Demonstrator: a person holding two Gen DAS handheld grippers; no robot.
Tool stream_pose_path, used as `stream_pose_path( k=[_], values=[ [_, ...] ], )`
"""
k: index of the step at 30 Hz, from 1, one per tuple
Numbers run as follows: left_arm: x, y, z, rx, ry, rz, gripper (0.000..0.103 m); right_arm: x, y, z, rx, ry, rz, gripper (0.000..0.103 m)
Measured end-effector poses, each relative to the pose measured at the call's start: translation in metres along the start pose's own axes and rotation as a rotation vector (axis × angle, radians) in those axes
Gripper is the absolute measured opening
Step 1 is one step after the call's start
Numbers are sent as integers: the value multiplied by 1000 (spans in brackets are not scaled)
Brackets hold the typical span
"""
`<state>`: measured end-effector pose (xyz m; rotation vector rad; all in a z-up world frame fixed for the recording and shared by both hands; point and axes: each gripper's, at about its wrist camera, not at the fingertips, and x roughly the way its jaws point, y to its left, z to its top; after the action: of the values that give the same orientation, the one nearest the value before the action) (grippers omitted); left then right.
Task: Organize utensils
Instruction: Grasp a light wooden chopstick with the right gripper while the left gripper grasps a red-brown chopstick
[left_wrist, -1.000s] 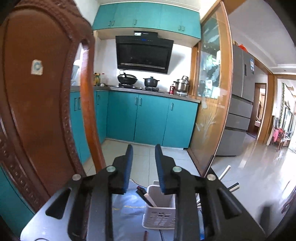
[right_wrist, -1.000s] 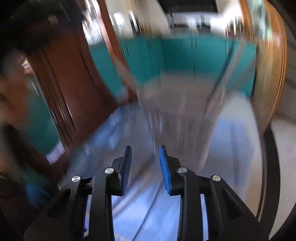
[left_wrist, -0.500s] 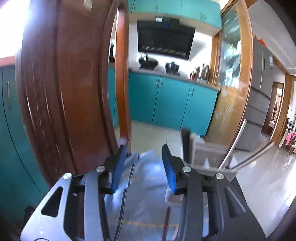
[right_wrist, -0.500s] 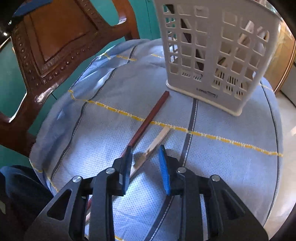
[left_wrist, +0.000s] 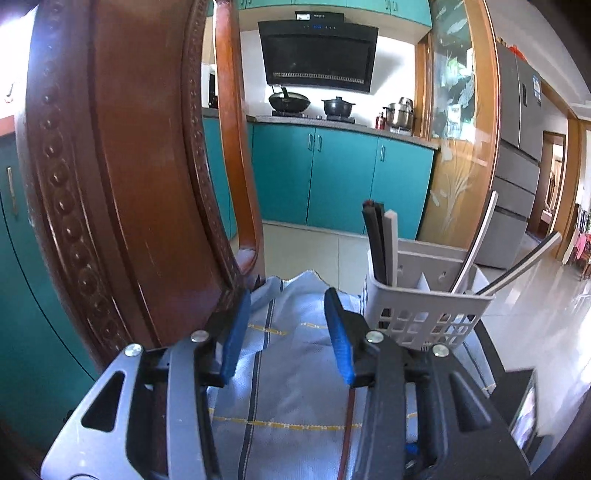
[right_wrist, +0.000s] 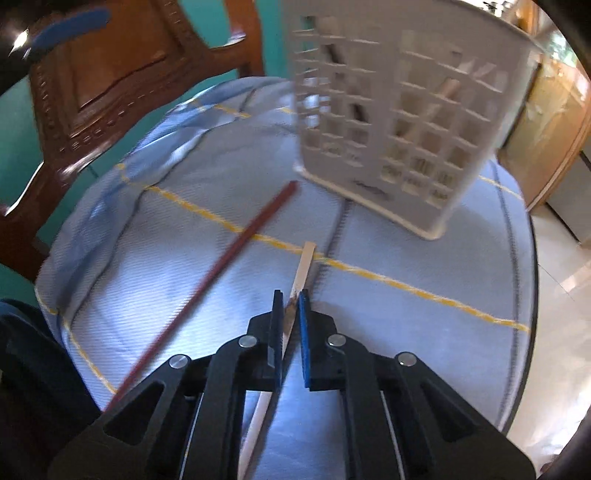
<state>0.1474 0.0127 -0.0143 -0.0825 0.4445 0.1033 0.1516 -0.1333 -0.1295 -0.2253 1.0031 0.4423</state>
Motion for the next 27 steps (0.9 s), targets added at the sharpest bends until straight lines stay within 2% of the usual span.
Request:
stream_pose_path(
  k=[5,9,15,17,18,22,23,27],
  values=[
    [10,-9,-8,29,62,-5,48,-9,-25,0,62,-36,-15,8],
    [21,-19,-17,61,123,-12,58,-21,-34,0,78,-77,-9,8],
    [39,-36,-34,136,224,-12,67,-23,-48,-3,136,-57,-5,11],
    [48,-40,-43,153,280,-12,67,-22,-53,-4,164,-44,-14,22],
    [54,-42,-49,162,320,-15,67,-20,-53,-3,175,-40,-14,24],
    [74,-50,-68,166,419,-61,67,-17,-52,-3,182,-32,-9,31],
    [78,-53,-73,174,436,-68,67,-16,-53,-2,182,-32,-12,34],
    [88,-63,-88,210,475,-79,67,-14,-54,-2,189,-25,-22,37]
  ],
)
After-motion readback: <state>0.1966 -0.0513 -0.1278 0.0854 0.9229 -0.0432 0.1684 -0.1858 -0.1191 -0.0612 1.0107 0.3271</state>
